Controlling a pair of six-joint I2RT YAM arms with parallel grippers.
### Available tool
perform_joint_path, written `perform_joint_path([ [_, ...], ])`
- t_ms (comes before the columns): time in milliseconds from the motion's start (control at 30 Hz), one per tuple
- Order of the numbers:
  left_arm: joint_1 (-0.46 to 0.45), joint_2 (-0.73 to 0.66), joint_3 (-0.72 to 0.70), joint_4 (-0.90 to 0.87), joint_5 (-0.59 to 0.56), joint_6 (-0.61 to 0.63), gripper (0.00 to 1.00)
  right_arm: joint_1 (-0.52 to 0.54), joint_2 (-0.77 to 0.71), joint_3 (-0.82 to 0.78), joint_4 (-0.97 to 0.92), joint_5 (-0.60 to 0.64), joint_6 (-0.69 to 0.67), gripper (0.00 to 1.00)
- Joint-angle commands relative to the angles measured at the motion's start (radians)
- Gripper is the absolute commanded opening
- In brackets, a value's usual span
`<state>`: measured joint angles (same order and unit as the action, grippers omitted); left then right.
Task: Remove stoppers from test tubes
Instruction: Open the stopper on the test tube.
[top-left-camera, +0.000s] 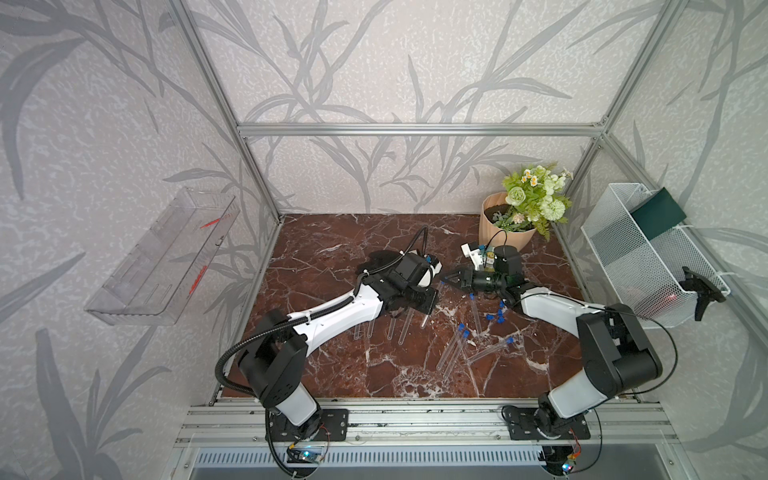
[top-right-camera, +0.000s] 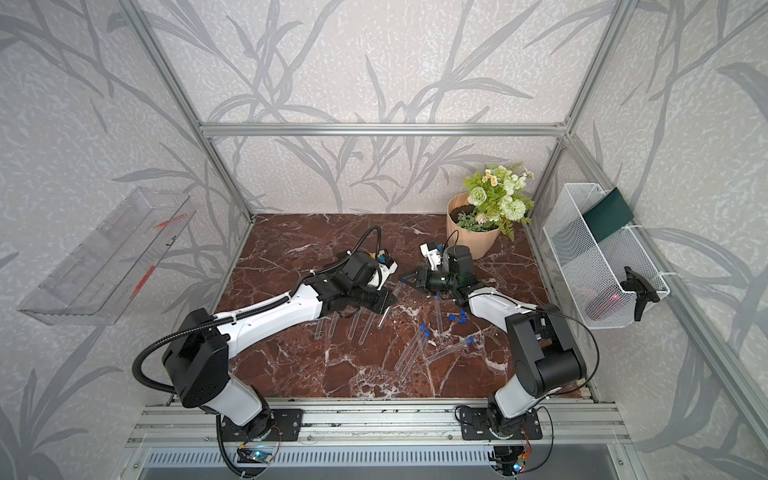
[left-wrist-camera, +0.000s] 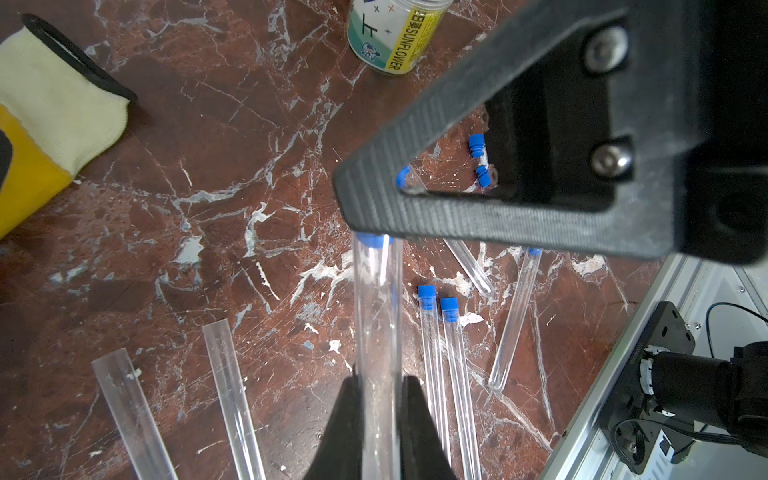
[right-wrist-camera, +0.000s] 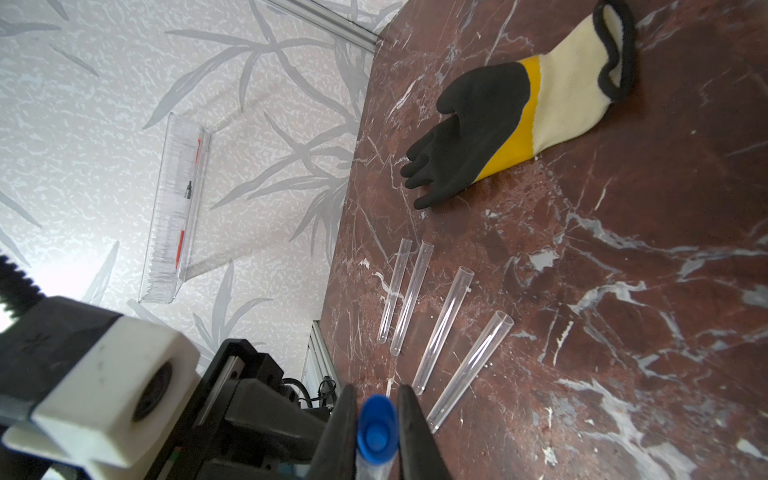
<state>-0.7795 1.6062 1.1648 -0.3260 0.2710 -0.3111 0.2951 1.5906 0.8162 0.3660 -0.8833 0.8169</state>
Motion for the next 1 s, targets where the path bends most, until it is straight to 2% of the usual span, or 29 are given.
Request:
perform_joint_path([
  [0, -0.01, -0.034, -0.037, -0.126, 0.031, 0.009, 0.0, -0.031, -0.018, 0.048, -0.004, 0.082, -0.059, 0.1],
  [533, -0.011, -0.045, -0.051, -0.127, 0.03, 0.006, 0.0, -0.042, 0.008, 0.037, 0.148, 0.07, 0.056, 0.12],
  [867, -0.01, -0.051, -0.056, -0.134, 0.027, 0.007, 0.0, -0.048, -0.015, 0.049, 0.026, 0.091, -0.031, 0.12],
  [967, -0.01, -0.055, -0.061, -0.134, 0.024, 0.006, 0.0, -0.049, -0.01, 0.046, 0.041, 0.086, -0.02, 0.13],
])
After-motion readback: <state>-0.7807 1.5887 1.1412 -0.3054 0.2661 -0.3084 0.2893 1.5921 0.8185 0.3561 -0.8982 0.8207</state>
